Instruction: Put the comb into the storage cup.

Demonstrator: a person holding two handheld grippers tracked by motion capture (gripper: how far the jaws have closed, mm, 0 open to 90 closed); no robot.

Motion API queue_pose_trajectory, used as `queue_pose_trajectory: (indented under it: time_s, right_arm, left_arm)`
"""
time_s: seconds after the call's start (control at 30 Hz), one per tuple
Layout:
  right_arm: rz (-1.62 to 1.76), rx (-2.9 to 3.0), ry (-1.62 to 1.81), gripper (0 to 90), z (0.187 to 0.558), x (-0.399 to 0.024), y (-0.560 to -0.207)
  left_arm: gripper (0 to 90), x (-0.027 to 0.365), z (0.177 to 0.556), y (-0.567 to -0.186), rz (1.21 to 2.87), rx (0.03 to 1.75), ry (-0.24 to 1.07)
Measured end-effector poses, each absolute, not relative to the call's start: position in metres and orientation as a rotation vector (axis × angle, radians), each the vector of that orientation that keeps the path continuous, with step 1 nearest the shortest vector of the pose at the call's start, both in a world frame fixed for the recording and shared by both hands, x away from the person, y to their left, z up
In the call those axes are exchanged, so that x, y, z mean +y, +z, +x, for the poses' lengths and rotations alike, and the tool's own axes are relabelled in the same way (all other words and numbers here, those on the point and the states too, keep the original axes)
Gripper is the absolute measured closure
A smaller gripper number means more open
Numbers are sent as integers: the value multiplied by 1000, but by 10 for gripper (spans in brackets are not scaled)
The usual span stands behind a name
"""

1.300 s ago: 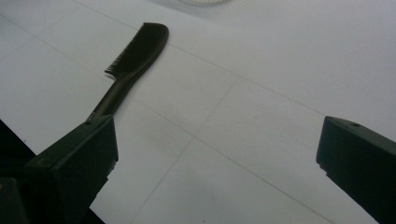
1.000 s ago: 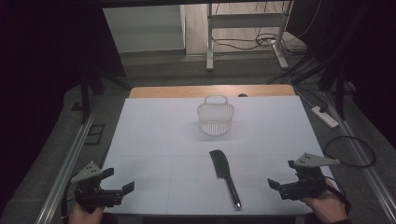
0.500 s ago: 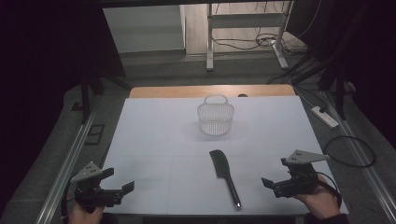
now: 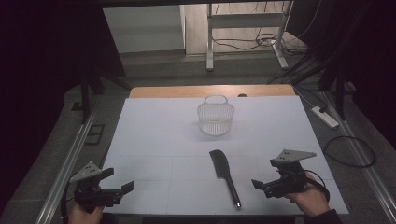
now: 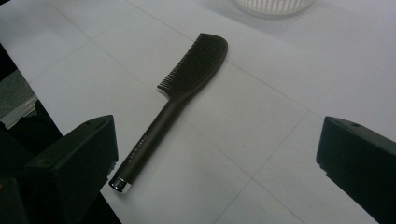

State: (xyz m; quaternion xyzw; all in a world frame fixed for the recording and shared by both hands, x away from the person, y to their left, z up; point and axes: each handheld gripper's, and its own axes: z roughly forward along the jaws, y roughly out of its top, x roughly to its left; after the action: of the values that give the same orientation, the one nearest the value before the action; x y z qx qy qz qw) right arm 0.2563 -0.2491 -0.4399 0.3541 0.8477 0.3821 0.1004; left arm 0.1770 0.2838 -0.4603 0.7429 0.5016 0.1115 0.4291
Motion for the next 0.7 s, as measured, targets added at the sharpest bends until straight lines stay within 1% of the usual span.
queue_pose_trajectory:
  time_s: [0.7]
  right_arm:
    - [977,2591,1076,0,262,-214,-443]
  left_arm:
    - [3,284,177,-460,1853,1251,279]
